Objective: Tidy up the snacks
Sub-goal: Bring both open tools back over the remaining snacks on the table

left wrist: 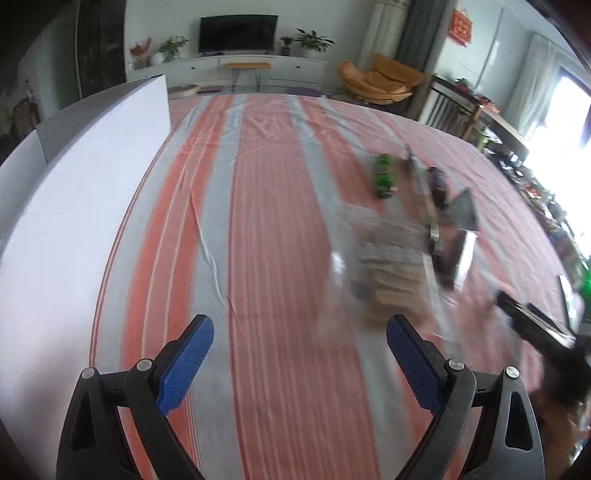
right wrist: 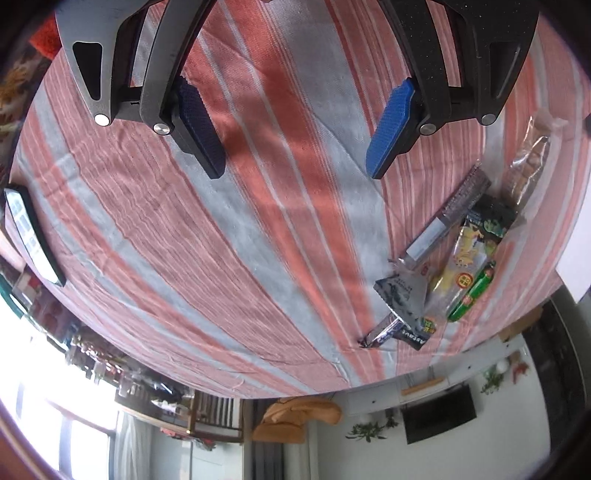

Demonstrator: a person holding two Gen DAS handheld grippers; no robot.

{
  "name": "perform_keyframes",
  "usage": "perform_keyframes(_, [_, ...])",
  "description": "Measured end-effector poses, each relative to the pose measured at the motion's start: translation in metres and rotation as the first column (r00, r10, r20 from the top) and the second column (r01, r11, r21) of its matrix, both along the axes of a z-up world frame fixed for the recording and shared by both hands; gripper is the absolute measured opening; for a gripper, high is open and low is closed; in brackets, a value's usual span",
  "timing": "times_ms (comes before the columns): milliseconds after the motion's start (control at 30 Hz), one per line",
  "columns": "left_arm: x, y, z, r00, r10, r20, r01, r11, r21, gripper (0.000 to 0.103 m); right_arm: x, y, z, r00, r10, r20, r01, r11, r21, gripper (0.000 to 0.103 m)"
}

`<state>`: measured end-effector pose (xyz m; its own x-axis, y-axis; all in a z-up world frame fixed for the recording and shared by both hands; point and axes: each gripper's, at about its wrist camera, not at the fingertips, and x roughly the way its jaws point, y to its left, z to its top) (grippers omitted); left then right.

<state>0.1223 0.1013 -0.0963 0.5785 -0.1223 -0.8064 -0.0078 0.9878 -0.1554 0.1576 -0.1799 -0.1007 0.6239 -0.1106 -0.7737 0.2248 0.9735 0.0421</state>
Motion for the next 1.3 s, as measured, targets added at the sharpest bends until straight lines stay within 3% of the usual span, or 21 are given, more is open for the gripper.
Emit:
perform_keyframes(133, [0.014, 0.002, -0.023, 1.000, -0.003, -0.021, 0.003, 1.000, 0.026, 0.094, -0.012, 0.004, 0.001, 1.000, 0.008, -0.009, -0.008, 1.000, -0.014, 0.084])
perform_keyframes(300, [0.011, 0.002, -0.031, 0.999, -0.023, 0.039, 0.021, 0.999, 0.047, 0.100, -0.017, 0.007, 0.001, 1.000, 0.004, -0.007, -0.005, 1.000, -0.013, 0.084])
perform_keyframes(467, [0.009, -0.001, -0.029, 0.999, -0.037, 0.030, 0.035, 0.998, 0.056, 0.103, -0.020, -0.024, 0.004, 0.980, -0.199, -0.019, 0.199, 0.980, 0.010, 0.085])
perform_keyframes(633, [0.007, 0.000, -0.026, 0.999, -0.037, 0.029, 0.035, 0.998, 0.060, 0.103, 0.028, -0.067, 0.004, 0.945, -0.303, -0.121, 0.306, 0.952, 0.006, 0.092])
perform_keyframes(733, [0.007, 0.000, -0.025, 0.999, -0.037, 0.029, 0.035, 0.998, 0.060, 0.103, 0.056, -0.087, 0.005, 0.948, -0.297, -0.116, 0.299, 0.954, 0.002, 0.094])
perform_keyframes(867, [0.007, 0.000, -0.026, 0.999, -0.037, 0.028, 0.035, 0.997, 0.062, 0.103, 0.056, -0.090, -0.001, 0.972, -0.231, -0.033, 0.231, 0.973, -0.004, 0.095])
perform_keyframes(1300, [0.007, 0.001, -0.025, 0.999, -0.037, 0.025, 0.035, 0.997, 0.072, 0.103, 0.057, -0.089, -0.001, 0.972, -0.231, -0.037, 0.230, 0.973, -0.011, 0.095])
